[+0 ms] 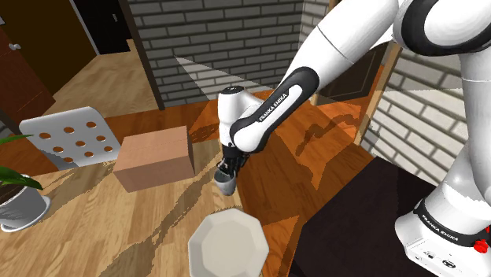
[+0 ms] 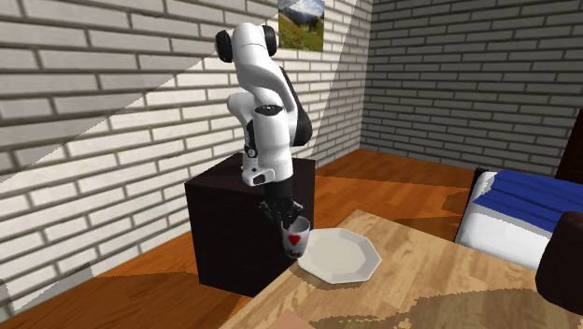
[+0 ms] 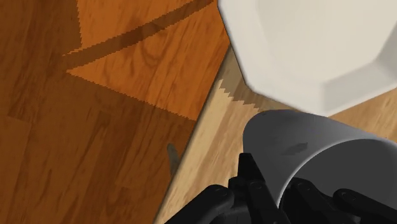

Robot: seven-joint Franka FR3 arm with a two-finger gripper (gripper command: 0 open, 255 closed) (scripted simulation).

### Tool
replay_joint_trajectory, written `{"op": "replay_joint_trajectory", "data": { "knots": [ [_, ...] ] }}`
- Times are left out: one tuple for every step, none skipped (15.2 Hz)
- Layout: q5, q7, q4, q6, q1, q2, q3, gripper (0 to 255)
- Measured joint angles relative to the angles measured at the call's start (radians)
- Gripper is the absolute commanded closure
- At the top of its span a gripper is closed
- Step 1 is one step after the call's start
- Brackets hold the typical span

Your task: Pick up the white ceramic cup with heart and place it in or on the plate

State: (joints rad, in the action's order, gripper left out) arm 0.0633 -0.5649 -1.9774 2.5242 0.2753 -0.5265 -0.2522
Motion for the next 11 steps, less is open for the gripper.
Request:
{"op": "replay_joint_trajectory", "data": {
  "knots": [
    [0.0,-0.02,-0.02,0.006,0.015,0.015,-0.005,255],
    [0.0,-0.041,-0.046,0.019,0.029,0.03,-0.009,255],
    [0.001,-0.062,-0.059,0.025,0.044,0.039,-0.012,255],
    [0.004,-0.08,-0.075,0.036,0.058,0.044,-0.015,255],
    [0.003,-0.105,-0.099,0.043,0.076,0.063,-0.021,255],
    [0.003,-0.124,-0.119,0.051,0.089,0.076,-0.026,255],
    [0.005,-0.149,-0.123,0.051,0.108,0.083,-0.03,255],
    [0.005,-0.17,-0.145,0.06,0.122,0.097,-0.035,255],
    [0.007,-0.196,-0.159,0.069,0.142,0.104,-0.039,255],
    [0.008,-0.217,-0.169,0.07,0.156,0.115,-0.044,255],
    [0.01,-0.239,-0.178,0.072,0.173,0.123,-0.048,255]
  ]
}}
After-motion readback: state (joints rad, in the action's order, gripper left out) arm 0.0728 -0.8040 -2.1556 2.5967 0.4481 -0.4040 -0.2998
